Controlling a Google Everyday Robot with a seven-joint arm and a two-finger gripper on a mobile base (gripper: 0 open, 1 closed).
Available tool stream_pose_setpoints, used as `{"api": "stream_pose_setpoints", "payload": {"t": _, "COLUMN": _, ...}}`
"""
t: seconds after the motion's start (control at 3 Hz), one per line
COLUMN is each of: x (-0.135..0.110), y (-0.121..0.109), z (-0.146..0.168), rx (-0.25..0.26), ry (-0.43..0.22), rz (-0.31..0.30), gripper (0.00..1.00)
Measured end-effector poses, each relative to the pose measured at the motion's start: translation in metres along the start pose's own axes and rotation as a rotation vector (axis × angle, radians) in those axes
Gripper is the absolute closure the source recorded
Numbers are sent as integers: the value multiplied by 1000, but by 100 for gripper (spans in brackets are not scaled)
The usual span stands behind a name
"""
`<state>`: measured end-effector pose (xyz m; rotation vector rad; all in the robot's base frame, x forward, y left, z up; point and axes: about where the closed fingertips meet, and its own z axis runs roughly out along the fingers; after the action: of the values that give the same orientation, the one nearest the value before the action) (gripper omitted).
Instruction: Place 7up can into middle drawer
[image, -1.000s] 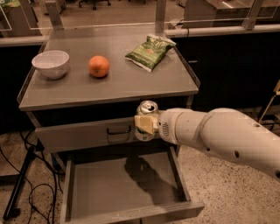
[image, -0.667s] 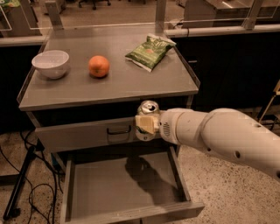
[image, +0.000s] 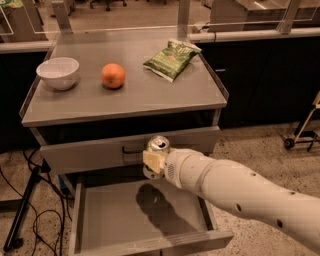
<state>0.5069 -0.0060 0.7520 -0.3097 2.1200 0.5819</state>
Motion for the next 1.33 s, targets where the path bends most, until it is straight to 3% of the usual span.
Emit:
{"api": "stream_pose_setpoints", "payload": {"t": 0.67, "x": 6, "y": 1, "z": 1, "rx": 9, "ry": 5, "rz": 8, "gripper": 100}}
{"api": "stream_pose_setpoints", "payload": {"t": 1.0, "x": 37, "y": 4, "z": 10, "rx": 36, "ry": 31, "rz": 44, "gripper": 100}}
{"api": "stream_pose_setpoints", "payload": {"t": 1.33, "x": 84, "y": 2, "z": 41, "rx": 78, "ry": 44, "rz": 93, "gripper": 100}}
